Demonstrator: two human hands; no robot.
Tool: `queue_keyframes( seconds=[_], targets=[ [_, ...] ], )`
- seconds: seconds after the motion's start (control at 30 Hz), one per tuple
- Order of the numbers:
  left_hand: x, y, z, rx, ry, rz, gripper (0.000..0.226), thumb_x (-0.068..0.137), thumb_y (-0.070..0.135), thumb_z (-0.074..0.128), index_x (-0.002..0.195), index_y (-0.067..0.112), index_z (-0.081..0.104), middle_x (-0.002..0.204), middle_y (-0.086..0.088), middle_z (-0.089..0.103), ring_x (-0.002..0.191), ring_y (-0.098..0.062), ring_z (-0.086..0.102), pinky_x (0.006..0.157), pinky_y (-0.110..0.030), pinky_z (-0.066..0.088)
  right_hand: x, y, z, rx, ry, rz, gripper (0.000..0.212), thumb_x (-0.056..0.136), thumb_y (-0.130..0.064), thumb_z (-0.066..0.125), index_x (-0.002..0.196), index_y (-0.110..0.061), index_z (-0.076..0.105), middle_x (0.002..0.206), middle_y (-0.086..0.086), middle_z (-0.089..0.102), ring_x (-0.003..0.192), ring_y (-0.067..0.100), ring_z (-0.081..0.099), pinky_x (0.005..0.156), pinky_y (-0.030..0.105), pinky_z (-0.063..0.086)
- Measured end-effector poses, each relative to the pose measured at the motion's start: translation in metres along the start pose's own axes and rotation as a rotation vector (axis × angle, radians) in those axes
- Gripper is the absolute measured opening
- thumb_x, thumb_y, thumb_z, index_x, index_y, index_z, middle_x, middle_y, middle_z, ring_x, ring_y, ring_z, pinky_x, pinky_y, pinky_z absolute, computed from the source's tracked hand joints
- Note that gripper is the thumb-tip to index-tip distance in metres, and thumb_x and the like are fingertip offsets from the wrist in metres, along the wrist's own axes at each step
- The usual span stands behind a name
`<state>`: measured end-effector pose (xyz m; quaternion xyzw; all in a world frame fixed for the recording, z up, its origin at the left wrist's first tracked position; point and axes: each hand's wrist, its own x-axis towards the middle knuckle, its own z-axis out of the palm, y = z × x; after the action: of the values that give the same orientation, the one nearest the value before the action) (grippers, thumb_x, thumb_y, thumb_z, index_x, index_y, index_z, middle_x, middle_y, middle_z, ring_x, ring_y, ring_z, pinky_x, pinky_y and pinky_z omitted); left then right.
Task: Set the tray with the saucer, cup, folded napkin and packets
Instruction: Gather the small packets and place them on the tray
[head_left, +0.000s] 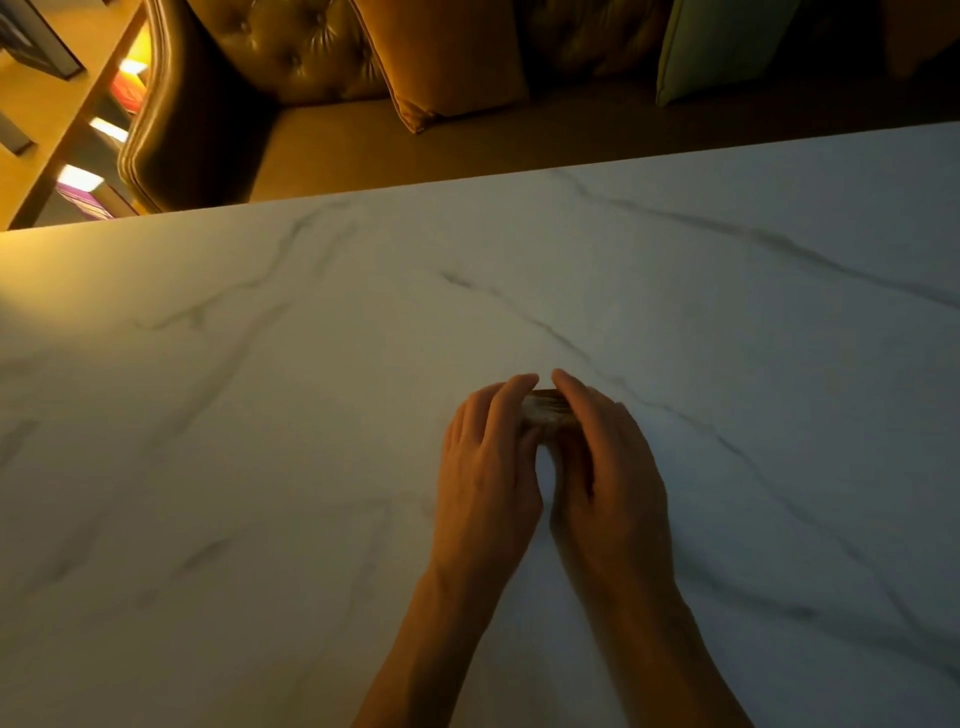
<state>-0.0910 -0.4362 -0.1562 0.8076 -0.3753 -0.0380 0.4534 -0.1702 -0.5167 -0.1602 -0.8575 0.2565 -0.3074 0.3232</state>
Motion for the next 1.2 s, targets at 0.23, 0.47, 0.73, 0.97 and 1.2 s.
queue_keyframes(
  seconds=[0.23,0.47,0.73,0.97,1.2],
  targets=[
    [-0.001,0.001,0.007,0.083,-0.032,-0.058,0.058,0.093,0.008,0.056,0.142,0.024,0.029,0.146,-0.009,0.047,0.14,-0.023,0.035,0.118,-0.044,0.027,-0.003,-0.002,0.002,-0.059,-0.072,0.058,0.054,0.097,-0.029,0.047,0.146,-0.023,0.026,0.144,0.006,0.046,0.135,0.021,0.042,0.108,0.052,0.039],
    [-0.003,0.0,0.006,-0.023,-0.008,-0.089,0.045,0.093,0.007,0.055,0.128,0.026,0.035,0.127,-0.001,0.054,0.129,-0.016,0.045,0.112,-0.052,0.038,-0.001,0.0,0.0,-0.104,-0.127,0.088,0.064,0.094,-0.009,0.057,0.147,-0.027,0.024,0.15,0.002,0.04,0.143,0.015,0.032,0.122,0.035,0.015],
    [-0.001,-0.003,0.014,0.031,-0.056,-0.162,0.045,0.097,0.017,0.046,0.136,0.027,0.028,0.154,-0.011,0.034,0.141,-0.016,0.006,0.117,-0.046,0.013,0.0,0.001,0.003,-0.119,-0.173,0.113,0.055,0.099,-0.036,0.039,0.15,-0.023,0.021,0.154,0.0,0.036,0.143,0.013,0.029,0.122,0.031,0.011],
    [0.002,-0.005,0.006,0.038,-0.064,-0.072,0.062,0.086,-0.01,0.052,0.137,0.021,0.035,0.138,-0.008,0.052,0.136,-0.015,0.033,0.116,-0.054,0.031,-0.003,0.003,0.003,-0.108,-0.09,0.109,0.054,0.099,-0.036,0.041,0.149,-0.026,0.023,0.152,0.0,0.038,0.141,0.014,0.034,0.114,0.042,0.034],
    [0.007,-0.001,0.001,0.024,-0.013,0.007,0.048,0.082,-0.013,0.048,0.119,0.018,0.049,0.112,0.005,0.056,0.112,-0.016,0.051,0.101,-0.055,0.044,-0.002,-0.004,-0.005,0.022,0.03,0.171,0.044,0.094,-0.018,0.059,0.137,-0.019,0.048,0.125,0.003,0.063,0.113,0.019,0.061,0.098,0.048,0.05]
  ],
)
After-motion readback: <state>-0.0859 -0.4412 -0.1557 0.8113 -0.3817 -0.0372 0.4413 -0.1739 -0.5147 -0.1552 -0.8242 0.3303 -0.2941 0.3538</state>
